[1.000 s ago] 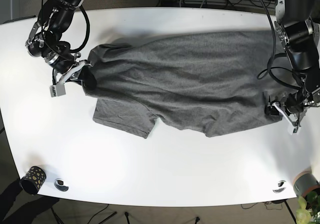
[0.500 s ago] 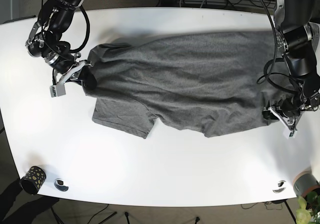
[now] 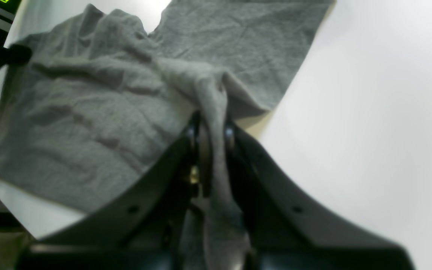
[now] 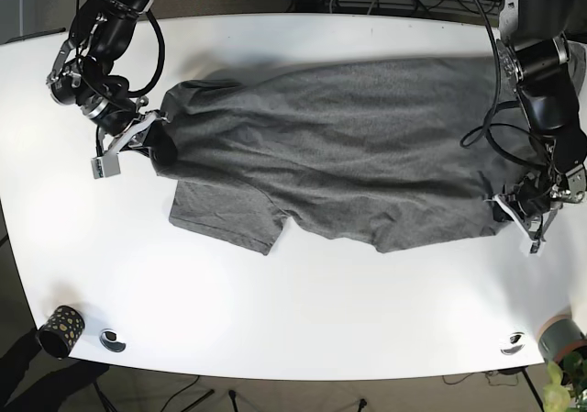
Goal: Fold the T-shirt properly
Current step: 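Drag the held shirt edge with the left gripper toward the right gripper, then lift the shirt with both grippers and shake it out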
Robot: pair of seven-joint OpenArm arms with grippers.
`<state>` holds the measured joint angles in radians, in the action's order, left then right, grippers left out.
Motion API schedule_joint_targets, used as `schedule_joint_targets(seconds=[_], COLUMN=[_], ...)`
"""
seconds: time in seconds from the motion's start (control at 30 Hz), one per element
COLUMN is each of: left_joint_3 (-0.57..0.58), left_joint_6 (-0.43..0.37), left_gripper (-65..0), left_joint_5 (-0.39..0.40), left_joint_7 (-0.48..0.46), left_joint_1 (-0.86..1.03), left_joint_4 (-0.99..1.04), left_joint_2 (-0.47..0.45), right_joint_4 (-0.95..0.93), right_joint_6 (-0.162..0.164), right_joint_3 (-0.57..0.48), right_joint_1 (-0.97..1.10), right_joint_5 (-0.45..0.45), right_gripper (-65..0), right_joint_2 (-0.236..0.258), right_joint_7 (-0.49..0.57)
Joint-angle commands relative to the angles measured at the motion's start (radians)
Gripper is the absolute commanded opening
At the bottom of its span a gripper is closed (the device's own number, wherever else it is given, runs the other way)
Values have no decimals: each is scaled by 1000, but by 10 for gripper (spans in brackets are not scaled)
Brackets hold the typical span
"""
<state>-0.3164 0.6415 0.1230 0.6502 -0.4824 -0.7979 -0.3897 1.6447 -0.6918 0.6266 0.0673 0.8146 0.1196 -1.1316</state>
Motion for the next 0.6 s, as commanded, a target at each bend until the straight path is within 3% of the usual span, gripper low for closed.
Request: schedule_joint_targets(seconds=[0.0, 0.27, 0.57], left_joint_3=[-10, -74, -73], left_joint_6=[5, 4, -2], left_gripper=[-646, -646, -646], left_joint_5=[13, 5, 5], left_joint_7=[30, 153, 173], left_joint_1=[-11, 18, -8], left_joint_4=[-113, -378, -521], left_joint_2=[-22, -21, -16], right_joint_4=[90, 58, -91], right_joint_6=[-6, -6, -6], right_joint_3=[3, -1, -95], right_joint_1=[-10, -76, -277], right_joint_5=[21, 19, 18], right_gripper=[-650, -650, -650], right_joint_2=[16, 81, 183], right_joint_7=[18, 20, 20])
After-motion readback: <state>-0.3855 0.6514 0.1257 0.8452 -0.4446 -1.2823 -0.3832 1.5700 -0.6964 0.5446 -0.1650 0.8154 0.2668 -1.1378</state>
